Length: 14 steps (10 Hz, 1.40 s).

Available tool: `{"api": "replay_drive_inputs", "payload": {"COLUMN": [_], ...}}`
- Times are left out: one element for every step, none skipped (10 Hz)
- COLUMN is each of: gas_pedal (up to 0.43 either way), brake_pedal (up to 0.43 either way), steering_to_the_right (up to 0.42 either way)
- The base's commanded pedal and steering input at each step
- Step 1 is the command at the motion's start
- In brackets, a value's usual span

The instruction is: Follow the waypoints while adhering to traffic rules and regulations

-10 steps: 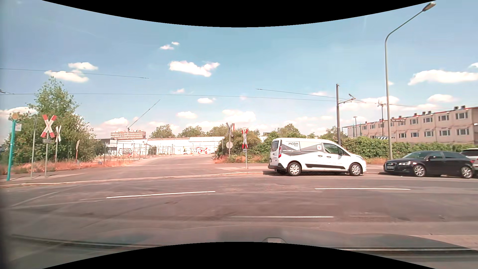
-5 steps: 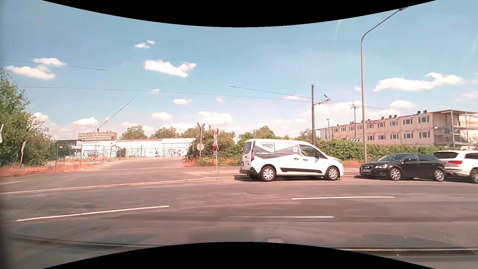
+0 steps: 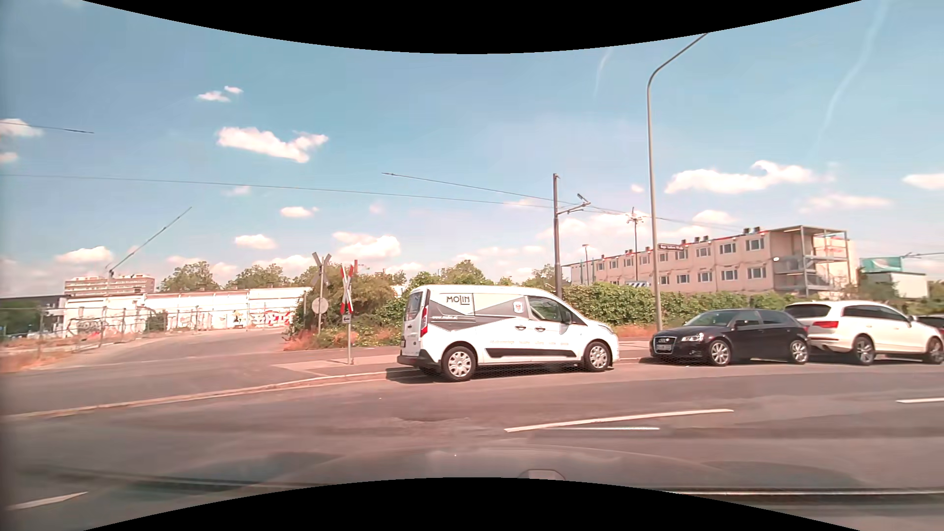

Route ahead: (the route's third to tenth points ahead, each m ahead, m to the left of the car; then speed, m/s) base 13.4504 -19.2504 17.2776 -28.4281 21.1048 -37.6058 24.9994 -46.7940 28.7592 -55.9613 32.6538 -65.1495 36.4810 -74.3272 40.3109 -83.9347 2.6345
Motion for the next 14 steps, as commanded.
{"api": "replay_drive_inputs", "payload": {"gas_pedal": [0.118,0.118,0.118,0.118,0.118,0.118,0.138,0.138,0.138,0.138,0.15,0.157,0.169,0.22], "brake_pedal": [0.0,0.0,0.0,0.0,0.0,0.0,0.0,0.0,0.0,0.0,0.0,0.0,0.0,0.0], "steering_to_the_right": [0.516,0.539,0.555,0.568,0.583,0.595,0.596,0.599,0.606,0.614,0.627,0.641,0.648,0.647]}}
